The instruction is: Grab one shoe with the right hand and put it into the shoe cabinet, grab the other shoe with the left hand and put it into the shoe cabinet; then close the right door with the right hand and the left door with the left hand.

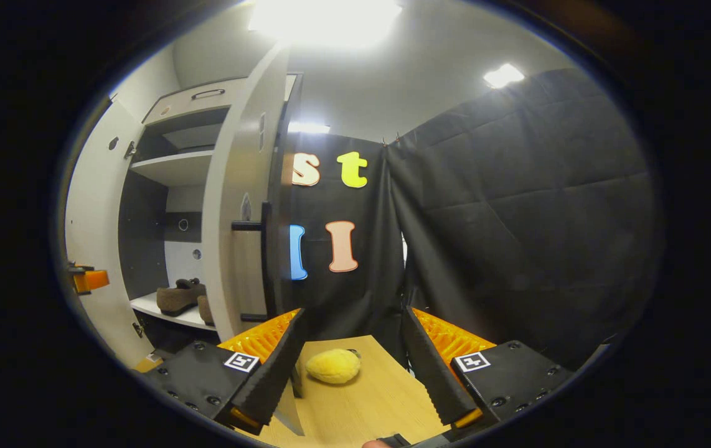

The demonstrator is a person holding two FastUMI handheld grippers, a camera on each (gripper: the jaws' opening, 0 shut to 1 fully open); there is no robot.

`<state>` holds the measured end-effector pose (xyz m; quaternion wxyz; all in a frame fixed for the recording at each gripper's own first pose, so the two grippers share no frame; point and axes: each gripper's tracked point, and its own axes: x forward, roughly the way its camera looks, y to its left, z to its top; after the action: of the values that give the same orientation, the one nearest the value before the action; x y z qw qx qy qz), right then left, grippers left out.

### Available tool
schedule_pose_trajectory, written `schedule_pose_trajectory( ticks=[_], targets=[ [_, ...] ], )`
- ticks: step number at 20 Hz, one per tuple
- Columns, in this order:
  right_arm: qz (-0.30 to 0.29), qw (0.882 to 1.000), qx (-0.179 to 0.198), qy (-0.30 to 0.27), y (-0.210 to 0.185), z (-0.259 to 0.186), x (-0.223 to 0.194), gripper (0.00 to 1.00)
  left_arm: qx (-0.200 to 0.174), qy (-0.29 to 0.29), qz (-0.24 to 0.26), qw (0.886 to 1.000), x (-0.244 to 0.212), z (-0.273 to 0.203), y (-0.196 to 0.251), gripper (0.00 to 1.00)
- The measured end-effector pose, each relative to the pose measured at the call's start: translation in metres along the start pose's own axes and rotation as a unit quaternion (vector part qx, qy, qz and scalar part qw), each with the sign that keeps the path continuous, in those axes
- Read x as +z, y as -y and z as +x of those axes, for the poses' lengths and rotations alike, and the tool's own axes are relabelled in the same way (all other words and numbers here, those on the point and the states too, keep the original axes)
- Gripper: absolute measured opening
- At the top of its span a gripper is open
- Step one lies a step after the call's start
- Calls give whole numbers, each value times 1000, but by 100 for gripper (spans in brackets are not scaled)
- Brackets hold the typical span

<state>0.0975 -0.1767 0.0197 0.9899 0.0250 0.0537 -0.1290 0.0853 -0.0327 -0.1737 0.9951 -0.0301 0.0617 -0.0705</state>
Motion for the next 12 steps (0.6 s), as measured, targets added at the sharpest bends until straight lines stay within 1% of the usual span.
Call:
schedule_pose_trajectory(
  ticks=[1, 2, 5, 6, 7, 8, 9, 10, 11, 12],
  targets=[
    [7, 1000, 0, 0, -1, 6, 2, 95, 7, -4, -2, 1000, -5, -14, -6, 95],
    [14, 1000, 1, 1, -3, 11, 5, 97, 16, -8, -6, 1000, -10, -27, -11, 100],
    [20, 1000, 13, -2, -18, 17, 5, 97, 50, -16, -22, 998, -15, -63, -44, 100],
    [11, 1000, 7, -1, -21, 19, 6, 97, 67, -13, -23, 997, -13, -74, -61, 89],
    [1, 1000, 2, 6, -20, 20, 8, 96, 84, -10, -24, 996, -11, -83, -79, 92],
    [-9, 1000, 2, 9, -22, 17, 7, 92, 99, -6, -26, 995, -8, -92, -98, 94],
    [-16, 1000, 4, 13, -26, 14, 10, 96, 112, -4, -30, 993, -6, -99, -114, 97],
    [-26, 1000, 4, 13, -30, 12, 10, 92, 121, -3, -34, 992, -3, -105, -129, 100],
    [-34, 999, 1, 17, -34, 10, 12, 92, 129, 0, -36, 991, -1, -111, -143, 100],
    [-41, 999, -2, 18, -39, 7, 12, 96, 138, 3, -35, 990, 2, -116, -157, 100]
  ],
)
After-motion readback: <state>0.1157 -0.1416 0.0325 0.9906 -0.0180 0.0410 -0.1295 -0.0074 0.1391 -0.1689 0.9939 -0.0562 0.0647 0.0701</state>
